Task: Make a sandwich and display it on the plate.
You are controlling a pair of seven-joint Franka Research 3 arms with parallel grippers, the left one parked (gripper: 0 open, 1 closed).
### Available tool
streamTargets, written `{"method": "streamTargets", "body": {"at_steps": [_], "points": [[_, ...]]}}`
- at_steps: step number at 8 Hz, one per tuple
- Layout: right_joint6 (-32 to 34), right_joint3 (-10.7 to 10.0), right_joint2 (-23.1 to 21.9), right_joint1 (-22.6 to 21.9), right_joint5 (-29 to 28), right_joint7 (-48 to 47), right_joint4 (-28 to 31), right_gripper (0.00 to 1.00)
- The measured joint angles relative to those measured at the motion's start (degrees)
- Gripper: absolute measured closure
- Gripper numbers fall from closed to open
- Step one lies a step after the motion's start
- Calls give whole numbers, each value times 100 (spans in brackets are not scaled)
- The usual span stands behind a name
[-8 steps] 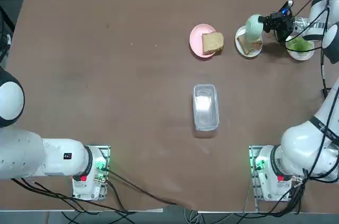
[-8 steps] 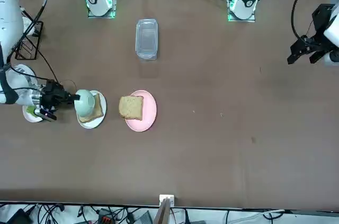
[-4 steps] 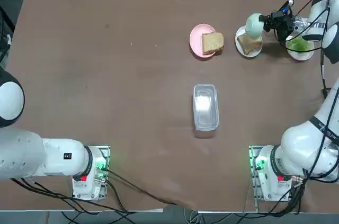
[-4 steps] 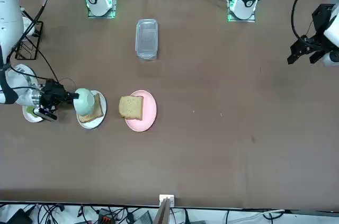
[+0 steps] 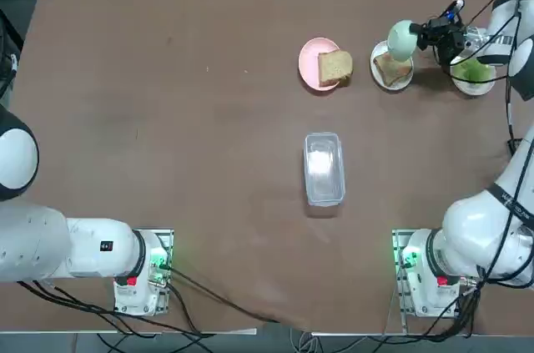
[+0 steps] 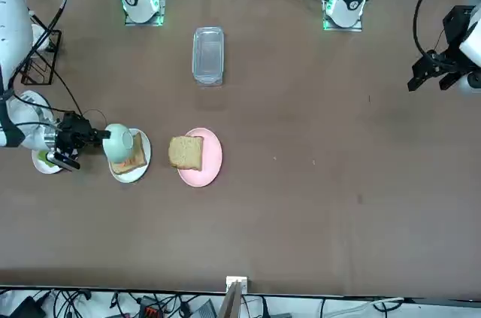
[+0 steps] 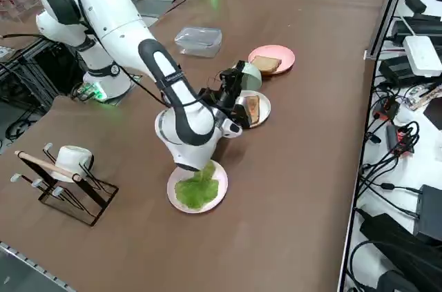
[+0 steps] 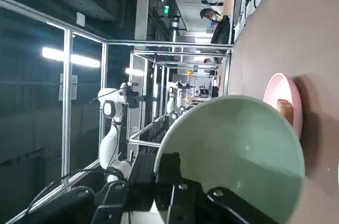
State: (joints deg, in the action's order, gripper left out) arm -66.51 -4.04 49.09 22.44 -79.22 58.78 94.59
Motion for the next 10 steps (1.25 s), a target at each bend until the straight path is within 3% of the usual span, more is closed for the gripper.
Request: {"method": "streamTargets", "body": {"at_steps": [2,5,7,10], "points": [[2,-41,-9,3,274,-213,-357,97],[-18,-306,-88,18,1389,-716,-1529,97],[-271,-444,-115,21,2439,-760,-2395,97],[-1239,-436,-159,-98,4177,-770,-3291,97]]}}
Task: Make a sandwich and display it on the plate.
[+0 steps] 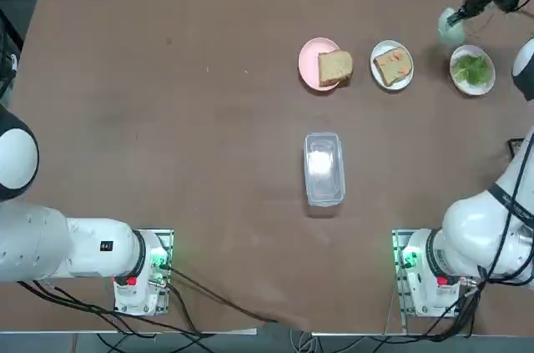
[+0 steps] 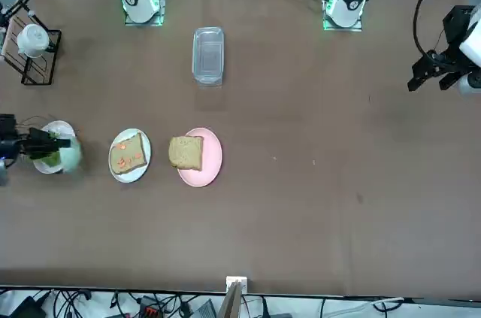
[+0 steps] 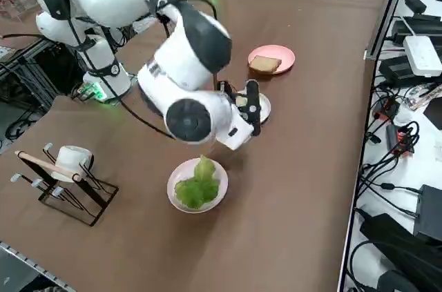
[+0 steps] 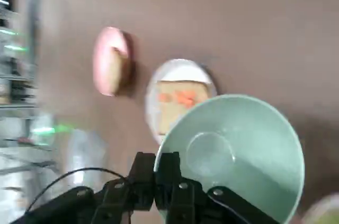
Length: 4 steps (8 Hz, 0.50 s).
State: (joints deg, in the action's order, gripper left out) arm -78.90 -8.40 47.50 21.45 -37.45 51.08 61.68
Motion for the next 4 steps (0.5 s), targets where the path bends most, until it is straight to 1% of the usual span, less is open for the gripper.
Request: {"method": "streamTargets", "body": {"at_steps": [2,4], "points": [[-998,8,10,-178,788,101,-76,97],[-2150,16,61,-309,1756,322,-77,97]]}}
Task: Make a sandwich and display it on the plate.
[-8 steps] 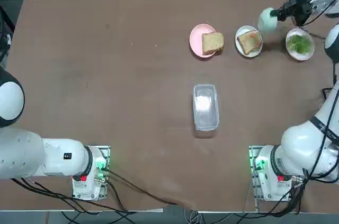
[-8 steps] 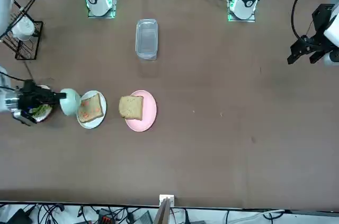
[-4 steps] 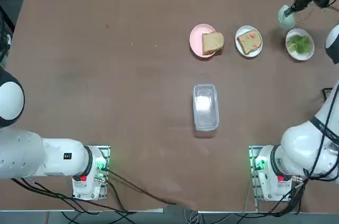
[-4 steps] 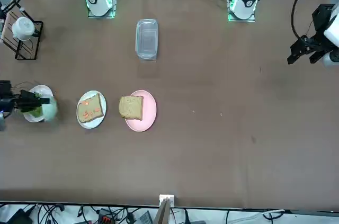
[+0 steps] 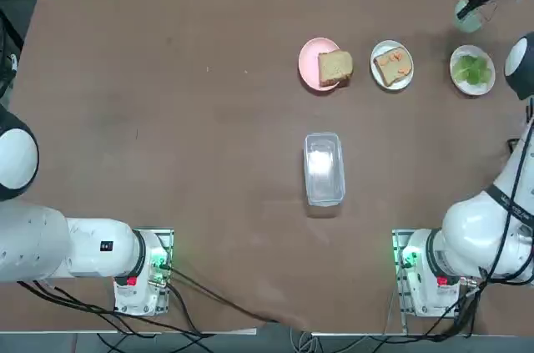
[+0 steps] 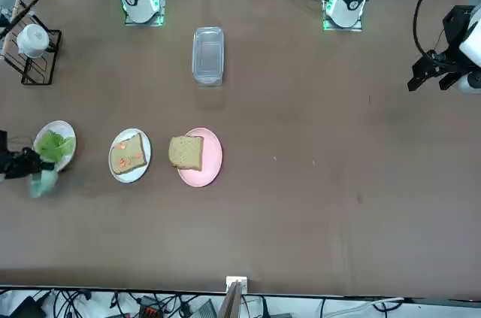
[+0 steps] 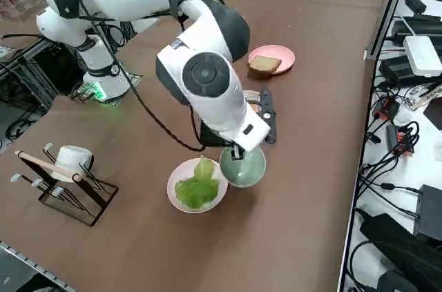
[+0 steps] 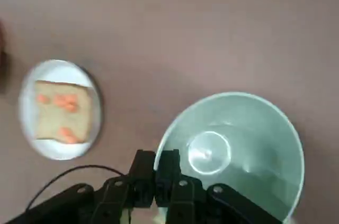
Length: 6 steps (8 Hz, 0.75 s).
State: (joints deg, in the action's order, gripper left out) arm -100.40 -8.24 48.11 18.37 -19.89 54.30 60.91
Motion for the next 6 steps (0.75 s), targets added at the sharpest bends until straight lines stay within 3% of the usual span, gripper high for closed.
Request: {"method": "streamTargets", "body": {"at_steps": [3,6], "points": [[-1304,4,266,-194,1010,138,72,97],[-1939,5,449,-384,1256,136,212,97]]}}
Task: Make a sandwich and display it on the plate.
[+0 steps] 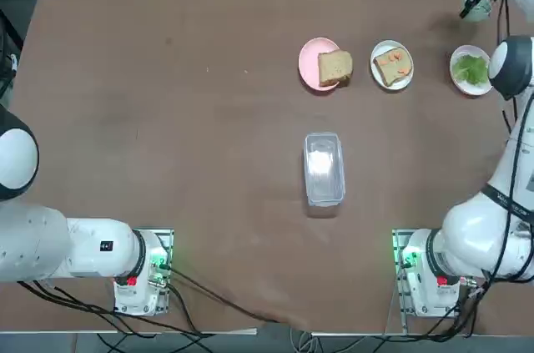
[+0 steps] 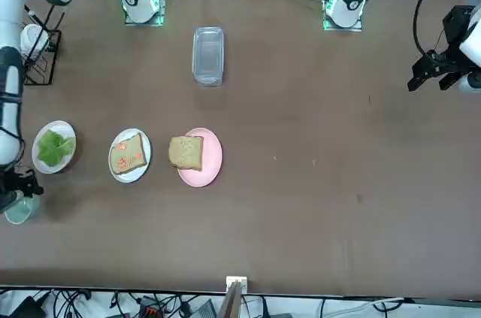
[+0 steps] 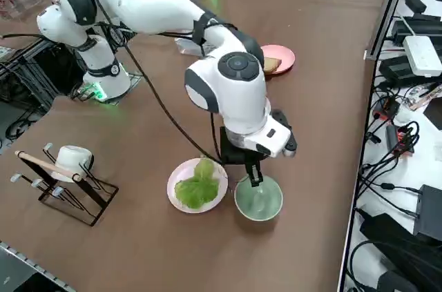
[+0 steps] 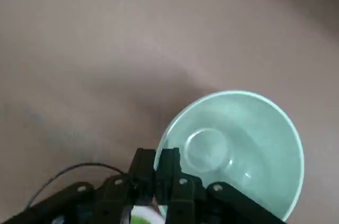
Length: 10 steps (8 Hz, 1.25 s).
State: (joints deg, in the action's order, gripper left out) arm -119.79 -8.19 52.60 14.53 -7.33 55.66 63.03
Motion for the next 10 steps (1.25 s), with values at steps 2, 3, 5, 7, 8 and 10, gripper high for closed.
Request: {"method": "streamTargets", "body": {"at_steps": [2,3,5,7,8,10], "points": [[-358,-1,26,-73,43,-50,148,97],[-437,-1,32,-97,61,-60,171,97],[-703,-2,57,-107,84,-77,261,97],[-1060,-5,120,-107,91,-121,367,95],[-1173,-5,145,-112,93,-140,414,95],[-1234,-4,172,-139,96,-171,418,74]]}}
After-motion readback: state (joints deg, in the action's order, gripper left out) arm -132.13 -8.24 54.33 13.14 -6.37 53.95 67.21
